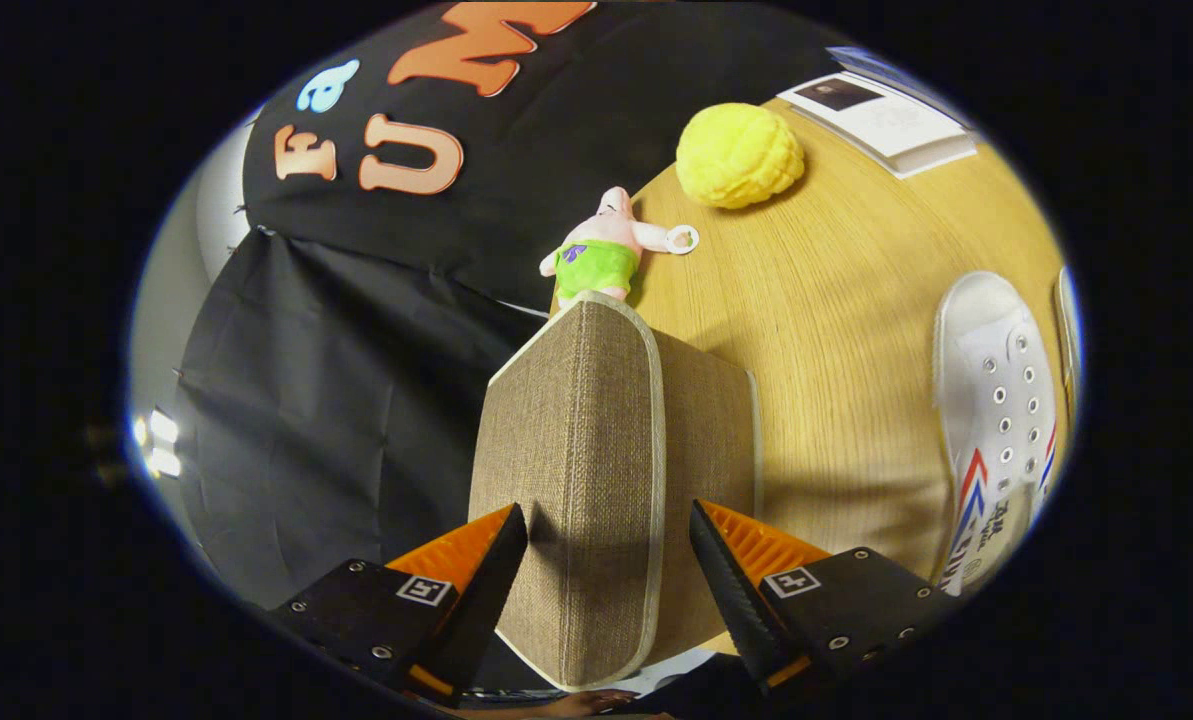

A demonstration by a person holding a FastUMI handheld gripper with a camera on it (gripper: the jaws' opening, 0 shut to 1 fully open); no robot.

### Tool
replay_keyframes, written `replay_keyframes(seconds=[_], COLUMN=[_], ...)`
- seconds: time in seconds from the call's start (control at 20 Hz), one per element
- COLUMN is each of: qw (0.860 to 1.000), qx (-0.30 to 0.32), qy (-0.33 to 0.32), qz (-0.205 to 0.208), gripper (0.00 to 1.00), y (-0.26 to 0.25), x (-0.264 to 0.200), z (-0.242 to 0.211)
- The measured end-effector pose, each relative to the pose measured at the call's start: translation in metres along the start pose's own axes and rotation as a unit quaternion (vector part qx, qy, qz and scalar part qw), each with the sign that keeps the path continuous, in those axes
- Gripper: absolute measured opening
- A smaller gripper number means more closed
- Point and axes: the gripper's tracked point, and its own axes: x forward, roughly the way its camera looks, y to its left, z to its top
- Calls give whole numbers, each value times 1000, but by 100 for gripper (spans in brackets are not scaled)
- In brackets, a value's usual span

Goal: Open the storage box then place both shoes into the box .Put the left shoe in first, then the right shoe, with the right side of both shoes facing outward in a uniform manner.

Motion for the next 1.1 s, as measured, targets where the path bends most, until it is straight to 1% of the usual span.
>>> replay_keyframes(seconds=[0.1, 0.25, 0.35, 0.5, 0.55, 0.6, 0.7, 0.75, 0.8, 0.85, 0.9, 0.95, 1.0, 1.05, 1.1], qw=[1000, 998, 997, 997, 997, 997, 996, 995, 994, 995, 996, 997, 997, 996, 996], qx=[22, 35, 50, 47, 44, 44, 50, 53, 53, 46, 36, 31, 29, 31, 32], qy=[8, 19, 18, 14, 3, -5, -11, -15, -20, -22, -16, -10, 1, 7, 13], qz=[15, 38, 56, 61, 65, 69, 79, 87, 93, 89, 76, 65, 69, 81, 86], gripper=[97, 97, 96, 94, 90, 81, 72, 69, 62, 57, 45, 40, 32, 33, 27], y=[1, 8, 17, 17, 16, 17, 19, 21, 25, 24, 19, 16, 20, 29, 37], x=[2, 6, 1, -10, -13, -19, -27, -28, -28, -24, -19, -14, -15, -16, -20], z=[-2, -2, 6, 14, 21, 26, 32, 36, 38, 38, 33, 29, 23, 21, 17])
